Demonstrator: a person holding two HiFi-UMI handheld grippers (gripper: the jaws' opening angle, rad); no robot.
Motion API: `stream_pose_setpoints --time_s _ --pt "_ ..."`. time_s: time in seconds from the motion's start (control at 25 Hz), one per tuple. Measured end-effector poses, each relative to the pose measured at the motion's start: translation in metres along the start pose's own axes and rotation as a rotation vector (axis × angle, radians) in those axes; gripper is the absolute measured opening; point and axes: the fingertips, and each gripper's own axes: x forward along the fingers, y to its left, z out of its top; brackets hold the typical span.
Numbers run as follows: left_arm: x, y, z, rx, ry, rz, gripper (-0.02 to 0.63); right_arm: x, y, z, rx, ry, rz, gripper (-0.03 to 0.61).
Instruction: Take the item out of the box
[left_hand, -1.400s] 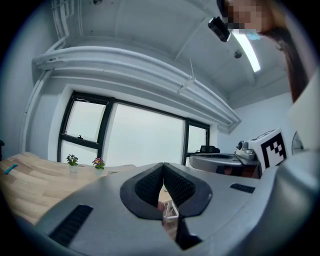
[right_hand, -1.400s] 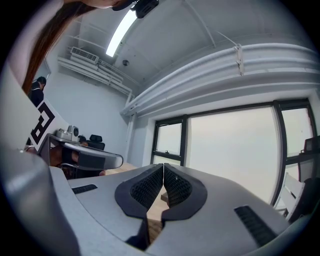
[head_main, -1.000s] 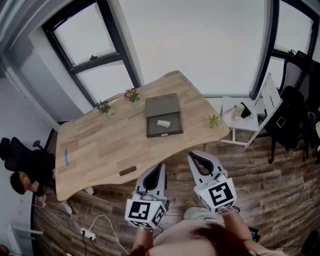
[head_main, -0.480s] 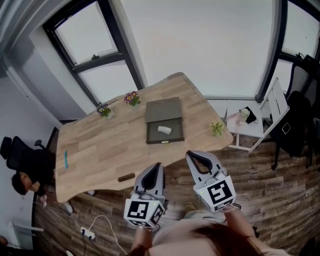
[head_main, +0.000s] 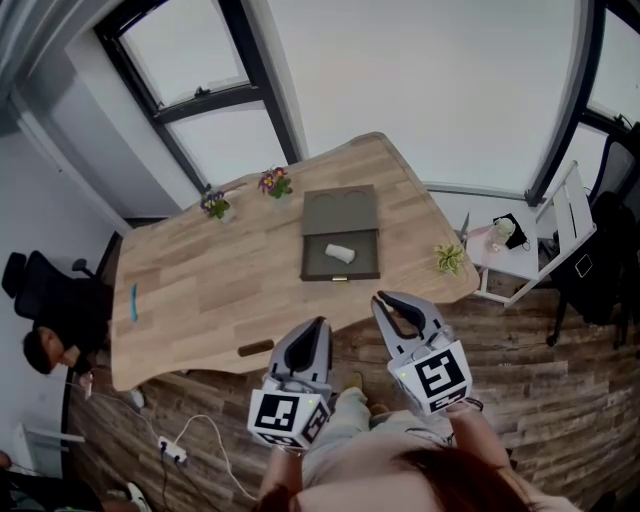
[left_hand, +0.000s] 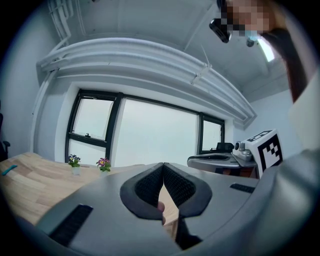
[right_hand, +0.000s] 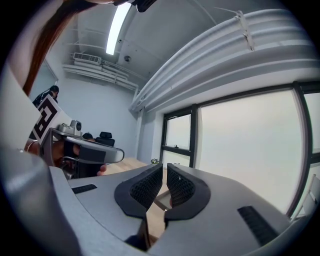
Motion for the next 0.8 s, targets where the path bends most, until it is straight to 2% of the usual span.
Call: stream_pose_setpoints --time_s 0.32,0.8 --pt "0.032 0.03 0.009 0.024 -0.003 -0.013 0.002 0.039 -0.017 -0.007 0.01 0.029 -0.01 0.003" --pt "0.071 0.068 0.004 0.002 0.024 -0.042 0.002 0.094 -0.03 -0.025 0.007 0.092 -0.002 0.003"
